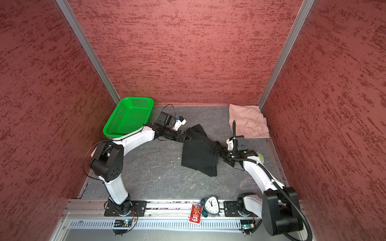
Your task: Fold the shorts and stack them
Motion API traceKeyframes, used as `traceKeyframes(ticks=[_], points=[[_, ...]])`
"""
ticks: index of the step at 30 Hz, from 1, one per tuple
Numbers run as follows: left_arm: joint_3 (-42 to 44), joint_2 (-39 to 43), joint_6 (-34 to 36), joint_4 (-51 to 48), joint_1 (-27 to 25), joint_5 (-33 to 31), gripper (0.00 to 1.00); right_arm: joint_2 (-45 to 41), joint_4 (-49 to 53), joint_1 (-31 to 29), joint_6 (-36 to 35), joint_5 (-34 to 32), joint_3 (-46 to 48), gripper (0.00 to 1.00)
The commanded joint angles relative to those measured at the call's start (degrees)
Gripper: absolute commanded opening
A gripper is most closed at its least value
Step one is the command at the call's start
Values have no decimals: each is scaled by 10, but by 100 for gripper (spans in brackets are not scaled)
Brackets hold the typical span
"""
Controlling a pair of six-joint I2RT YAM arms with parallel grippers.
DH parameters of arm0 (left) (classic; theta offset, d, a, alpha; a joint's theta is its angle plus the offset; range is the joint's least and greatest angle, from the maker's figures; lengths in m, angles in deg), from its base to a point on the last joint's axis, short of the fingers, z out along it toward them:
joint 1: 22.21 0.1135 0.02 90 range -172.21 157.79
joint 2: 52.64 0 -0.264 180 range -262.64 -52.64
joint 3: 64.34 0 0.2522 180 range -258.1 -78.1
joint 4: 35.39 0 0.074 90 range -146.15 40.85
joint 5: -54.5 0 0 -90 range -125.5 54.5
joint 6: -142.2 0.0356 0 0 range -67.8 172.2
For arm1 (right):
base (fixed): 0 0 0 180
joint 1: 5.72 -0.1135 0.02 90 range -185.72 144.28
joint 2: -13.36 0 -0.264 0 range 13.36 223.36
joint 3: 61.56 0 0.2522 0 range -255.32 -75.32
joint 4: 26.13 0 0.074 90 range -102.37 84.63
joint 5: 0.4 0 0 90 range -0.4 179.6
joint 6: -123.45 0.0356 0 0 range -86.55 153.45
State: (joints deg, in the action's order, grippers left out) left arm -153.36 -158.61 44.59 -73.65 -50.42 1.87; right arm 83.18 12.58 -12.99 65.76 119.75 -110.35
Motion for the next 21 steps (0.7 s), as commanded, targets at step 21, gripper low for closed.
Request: traceKeyframes(ticks=[21], points=[[55, -50, 22, 21, -6, -32, 99, 222, -432, -1, 43, 131, 92, 99]])
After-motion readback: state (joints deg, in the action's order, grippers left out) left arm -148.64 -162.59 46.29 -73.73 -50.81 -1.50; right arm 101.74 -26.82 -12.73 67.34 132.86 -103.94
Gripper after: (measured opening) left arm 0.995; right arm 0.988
